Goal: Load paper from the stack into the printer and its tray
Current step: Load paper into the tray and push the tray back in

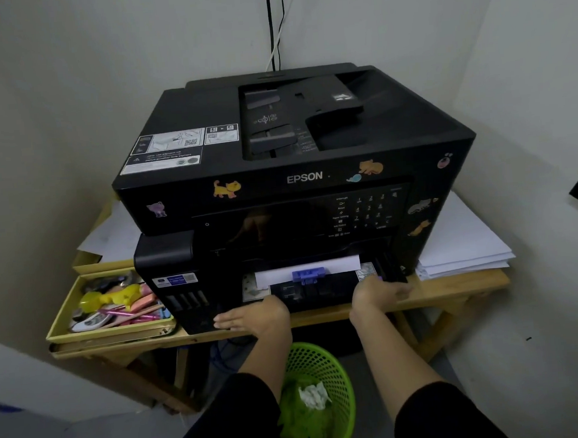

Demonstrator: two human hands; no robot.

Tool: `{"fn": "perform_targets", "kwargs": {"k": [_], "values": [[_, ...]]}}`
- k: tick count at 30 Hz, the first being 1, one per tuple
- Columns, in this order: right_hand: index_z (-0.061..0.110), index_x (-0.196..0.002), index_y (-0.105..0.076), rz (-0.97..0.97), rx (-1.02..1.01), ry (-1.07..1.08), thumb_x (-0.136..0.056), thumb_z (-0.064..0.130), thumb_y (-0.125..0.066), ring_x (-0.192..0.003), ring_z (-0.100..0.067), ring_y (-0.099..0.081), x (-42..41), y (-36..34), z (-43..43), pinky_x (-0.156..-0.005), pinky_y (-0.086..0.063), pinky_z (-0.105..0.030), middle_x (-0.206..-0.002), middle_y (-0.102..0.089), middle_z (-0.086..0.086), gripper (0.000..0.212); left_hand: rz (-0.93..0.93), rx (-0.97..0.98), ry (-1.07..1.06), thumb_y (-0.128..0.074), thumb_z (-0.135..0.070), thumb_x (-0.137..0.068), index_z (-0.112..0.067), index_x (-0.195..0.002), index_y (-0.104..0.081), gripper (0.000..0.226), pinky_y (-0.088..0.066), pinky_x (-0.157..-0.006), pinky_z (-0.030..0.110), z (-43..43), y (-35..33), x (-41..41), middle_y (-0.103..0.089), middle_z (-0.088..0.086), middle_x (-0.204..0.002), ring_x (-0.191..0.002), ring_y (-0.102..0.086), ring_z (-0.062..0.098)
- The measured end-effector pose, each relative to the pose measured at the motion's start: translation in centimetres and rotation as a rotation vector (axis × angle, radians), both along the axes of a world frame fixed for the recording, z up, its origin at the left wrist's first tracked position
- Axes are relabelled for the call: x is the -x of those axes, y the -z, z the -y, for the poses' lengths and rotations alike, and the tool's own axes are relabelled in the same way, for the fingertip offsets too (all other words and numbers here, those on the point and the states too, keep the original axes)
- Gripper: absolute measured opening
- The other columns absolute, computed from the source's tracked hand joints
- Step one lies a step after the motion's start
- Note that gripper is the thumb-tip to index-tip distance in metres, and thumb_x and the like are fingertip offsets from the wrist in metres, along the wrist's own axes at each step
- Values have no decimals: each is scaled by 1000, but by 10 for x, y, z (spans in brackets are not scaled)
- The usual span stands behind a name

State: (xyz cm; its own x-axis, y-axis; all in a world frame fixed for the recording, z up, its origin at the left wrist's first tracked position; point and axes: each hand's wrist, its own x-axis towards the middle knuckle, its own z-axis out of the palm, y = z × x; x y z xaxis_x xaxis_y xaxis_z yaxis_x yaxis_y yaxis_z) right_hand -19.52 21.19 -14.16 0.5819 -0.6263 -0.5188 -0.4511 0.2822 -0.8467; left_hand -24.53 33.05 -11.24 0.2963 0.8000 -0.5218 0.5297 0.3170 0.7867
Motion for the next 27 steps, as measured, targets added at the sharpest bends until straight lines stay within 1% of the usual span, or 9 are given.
{"fn": "perform_targets", "kwargs": {"k": [2,4,6,8,11,16,20,23,27], "values": [[6,-152,7,-49,130,-73,-95,5,-43,-146,-35,-13,3,-7,-3,-117,-25,-42,-160,3,-17,76,-97,-75,79,-42,-6,-97,5,-149,11,75,-7,-119,29,2,-3,0,13,18,-159,-149,3,31],[8,-152,0,-94,426,-210,-90,5,-53,-147,-39,2,6,-8,-6,-119,-13,-50,-158,6,-23,82,-249,-314,295,-43,-15,-95,4,-150,9,78,0,-121,41,3,2,5,16,26,-156,-147,8,39],[11,-145,-29,-88,754,-379,-86,9,-59,-147,-41,5,8,1,-7,-118,-4,-55,-158,-5,-24,67,-333,-625,505,-46,-22,-92,0,-151,-2,77,-8,-120,45,3,13,11,7,27,-155,-145,-5,42],[10,-130,-51,-121,906,-556,-87,12,-56,-147,-41,3,5,8,-6,-117,2,-58,-153,-26,-20,43,-356,-825,675,-43,-24,-93,-8,-145,-23,58,-21,-112,42,0,18,14,-14,17,-150,-135,-24,35],[12,-132,-50,-198,971,-732,-90,15,-50,-148,-38,7,0,13,-6,-112,11,-63,-148,-38,-14,42,-323,-966,910,-32,-31,-100,-16,-137,-37,41,-32,-105,36,-11,23,9,-33,9,-141,-129,-33,28],[22,-135,-48,-261,1053,-819,-90,19,-48,-146,-38,16,-3,20,-9,-104,14,-72,-150,-37,-10,45,-399,-901,1163,-24,-37,-101,-23,-150,-19,51,-26,-112,42,-28,33,-4,-24,6,-151,-140,-21,28],[20,-133,-51,-248,1059,-814,-89,16,-48,-148,-33,10,-5,19,-10,-101,13,-75,-149,-40,-8,45,-419,-905,1190,-23,-35,-102,-22,-148,-22,48,-25,-111,46,-28,33,-8,-22,5,-151,-139,-19,29],[16,-136,-49,-204,1067,-864,-89,12,-47,-149,-30,10,-14,18,-7,-99,14,-76,-150,-37,-7,48,-412,-955,1170,-22,-36,-103,-20,-144,-32,45,-25,-110,44,-31,33,-14,-31,6,-145,-137,-23,29],[10,-122,-59,-45,930,-750,-86,-1,-46,-149,-32,7,-15,24,0,-108,17,-64,-149,-37,-9,39,-271,-952,1018,-33,-32,-101,-13,-134,-43,40,-26,-110,39,-36,41,-10,-40,8,-140,-134,-29,29]]}}
